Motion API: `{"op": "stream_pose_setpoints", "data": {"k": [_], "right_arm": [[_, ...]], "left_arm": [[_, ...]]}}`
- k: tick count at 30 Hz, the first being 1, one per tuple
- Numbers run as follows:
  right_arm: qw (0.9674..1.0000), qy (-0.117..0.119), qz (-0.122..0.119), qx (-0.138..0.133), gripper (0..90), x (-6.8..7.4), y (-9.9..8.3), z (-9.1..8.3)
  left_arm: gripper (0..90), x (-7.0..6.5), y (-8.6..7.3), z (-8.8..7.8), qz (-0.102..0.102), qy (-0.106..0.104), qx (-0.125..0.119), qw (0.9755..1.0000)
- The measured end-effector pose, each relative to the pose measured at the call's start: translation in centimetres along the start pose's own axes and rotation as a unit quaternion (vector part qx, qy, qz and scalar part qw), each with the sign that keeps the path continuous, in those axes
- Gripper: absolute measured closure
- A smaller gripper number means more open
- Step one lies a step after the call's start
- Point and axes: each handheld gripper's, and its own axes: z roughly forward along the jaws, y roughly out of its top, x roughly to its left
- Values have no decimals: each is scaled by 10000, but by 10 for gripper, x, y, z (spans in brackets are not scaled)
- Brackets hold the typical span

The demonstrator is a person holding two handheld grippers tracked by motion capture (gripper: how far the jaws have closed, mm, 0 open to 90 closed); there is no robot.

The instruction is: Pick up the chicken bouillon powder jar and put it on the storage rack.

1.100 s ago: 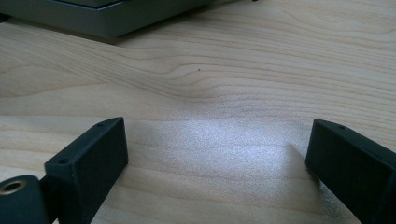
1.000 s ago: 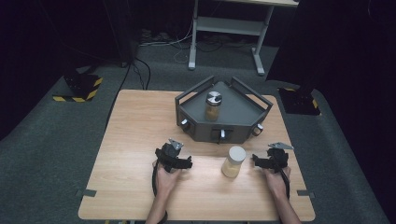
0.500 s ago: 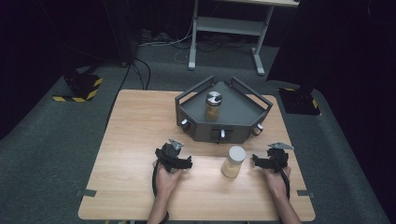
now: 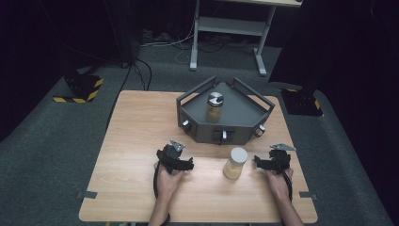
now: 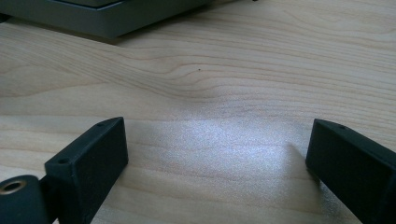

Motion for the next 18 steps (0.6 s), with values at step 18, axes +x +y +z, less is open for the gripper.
{"op": "stream_pose_setpoints", "data": {"k": [18], "right_arm": [[9992,366,-122,-43,18,-12,-3,-10]], "left_arm": [[33,-1,-1,0,-23,20,-18,10000]]}}
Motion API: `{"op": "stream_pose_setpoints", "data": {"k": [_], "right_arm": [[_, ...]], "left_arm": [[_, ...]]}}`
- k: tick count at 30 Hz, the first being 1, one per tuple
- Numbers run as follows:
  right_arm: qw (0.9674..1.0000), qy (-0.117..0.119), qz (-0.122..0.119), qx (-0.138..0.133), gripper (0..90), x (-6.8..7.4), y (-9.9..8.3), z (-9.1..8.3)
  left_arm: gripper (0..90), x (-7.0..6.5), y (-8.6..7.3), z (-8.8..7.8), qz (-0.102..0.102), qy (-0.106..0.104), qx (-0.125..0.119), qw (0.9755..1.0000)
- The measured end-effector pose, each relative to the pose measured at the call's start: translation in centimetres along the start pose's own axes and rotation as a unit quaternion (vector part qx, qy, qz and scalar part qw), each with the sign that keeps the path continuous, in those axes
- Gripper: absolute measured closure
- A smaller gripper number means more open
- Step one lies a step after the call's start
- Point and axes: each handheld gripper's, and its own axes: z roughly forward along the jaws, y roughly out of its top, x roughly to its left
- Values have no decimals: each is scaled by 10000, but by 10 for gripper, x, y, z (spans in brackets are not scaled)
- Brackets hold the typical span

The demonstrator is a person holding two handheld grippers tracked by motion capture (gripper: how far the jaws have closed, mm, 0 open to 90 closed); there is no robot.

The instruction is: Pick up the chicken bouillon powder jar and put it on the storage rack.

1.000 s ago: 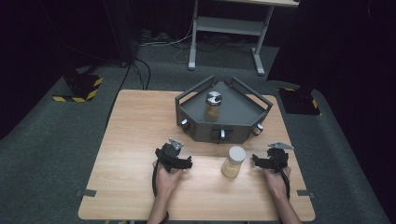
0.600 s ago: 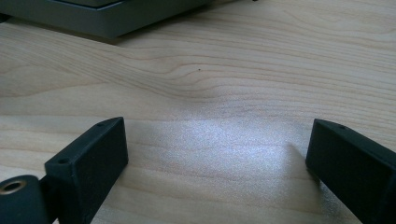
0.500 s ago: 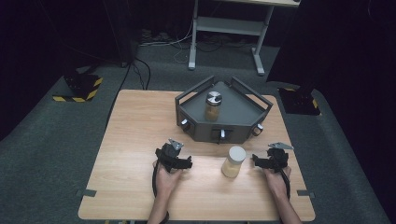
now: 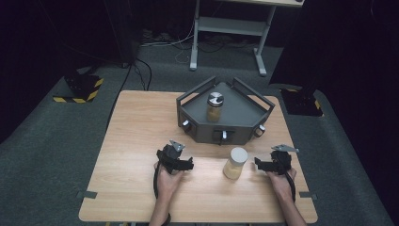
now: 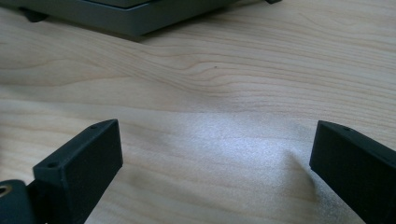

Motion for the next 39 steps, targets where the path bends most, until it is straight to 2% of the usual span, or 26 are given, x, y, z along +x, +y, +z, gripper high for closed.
{"op": "stream_pose_setpoints", "data": {"k": [7,14,21,22,28,31,35,36,39], "right_arm": [[9996,172,-216,-94,18,2,-2,-12],[9981,506,-335,-91,19,1,-11,-24],[9953,825,-470,-164,21,2,-20,-36],[9940,936,-543,-180,21,3,-21,-40],[9894,1237,-734,-177,25,7,-24,-45],[9857,1510,-733,-178,27,4,-25,-44],[9835,1623,-781,-157,28,6,-25,-43],[9817,1709,-820,-152,28,8,-25,-42],[9796,1806,-863,-172,28,11,-25,-41]], "left_arm": [[36,0,0,0,-3,5,-4,10000],[36,0,0,0,-3,5,-6,10000],[36,0,0,0,0,4,-2,10000],[36,0,0,0,-8,4,-9,10000],[36,0,0,0,-8,4,-8,10000],[36,0,0,0,-11,4,-7,10000],[36,0,0,0,-10,4,-7,10000],[36,0,0,0,-9,5,-7,10000],[36,0,0,0,-6,5,-4,10000]]}}
